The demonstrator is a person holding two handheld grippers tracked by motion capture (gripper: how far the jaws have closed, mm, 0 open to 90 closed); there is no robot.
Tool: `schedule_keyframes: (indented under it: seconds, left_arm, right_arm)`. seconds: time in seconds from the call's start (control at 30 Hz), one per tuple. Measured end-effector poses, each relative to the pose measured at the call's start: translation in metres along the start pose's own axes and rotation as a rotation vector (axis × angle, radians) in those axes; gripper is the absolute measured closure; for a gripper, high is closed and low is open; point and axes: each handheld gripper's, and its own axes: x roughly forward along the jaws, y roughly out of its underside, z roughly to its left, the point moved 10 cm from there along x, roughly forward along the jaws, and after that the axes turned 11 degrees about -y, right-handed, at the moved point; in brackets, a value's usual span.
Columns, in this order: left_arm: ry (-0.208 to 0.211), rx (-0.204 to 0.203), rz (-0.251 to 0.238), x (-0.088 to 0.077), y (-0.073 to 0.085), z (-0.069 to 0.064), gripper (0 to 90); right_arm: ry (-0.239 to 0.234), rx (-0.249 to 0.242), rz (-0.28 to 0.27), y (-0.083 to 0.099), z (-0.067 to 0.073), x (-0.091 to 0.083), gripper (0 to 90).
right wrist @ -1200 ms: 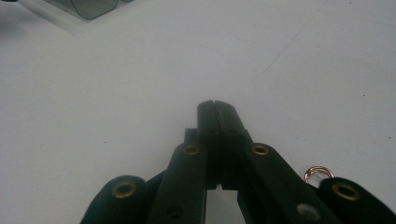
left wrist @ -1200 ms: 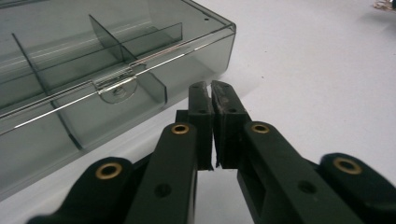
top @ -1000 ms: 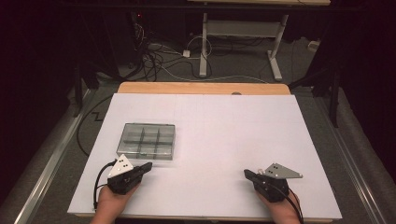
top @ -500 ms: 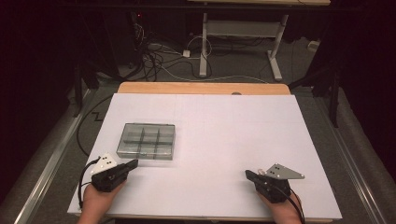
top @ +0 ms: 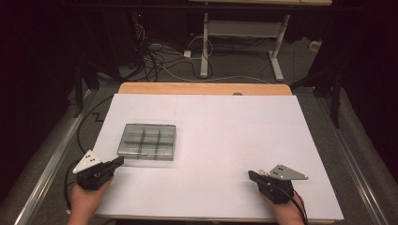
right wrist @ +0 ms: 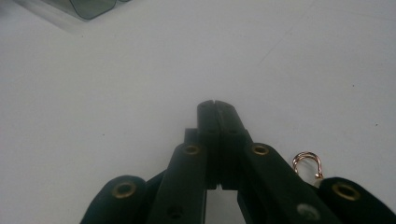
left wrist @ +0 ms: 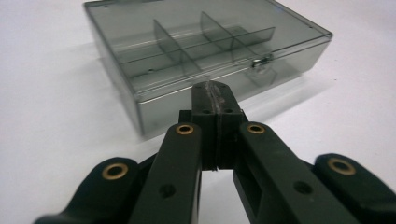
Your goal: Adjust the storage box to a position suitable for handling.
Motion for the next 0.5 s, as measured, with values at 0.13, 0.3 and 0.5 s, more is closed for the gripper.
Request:
schedule_keyframes:
  seconds: [0.13,0.3,0.5]
  left_arm:
    - [-0.030,-0.026,0.000,0.000,0.002,0.012,87.9]
    - [-0.048,-0.071,-0.008,0.000,0.004,0.025,87.8]
    - [-0.056,-0.081,-0.021,-0.002,-0.005,0.028,87.9]
  right_arm:
    - [0.001,-0.003,0.000,0.000,0.000,0.000,90.0]
    - [0.004,-0.002,-0.002,0.000,0.000,-0.001,90.0]
    - [0.004,-0.012,-0.006,-0.002,0.002,-0.003,90.0]
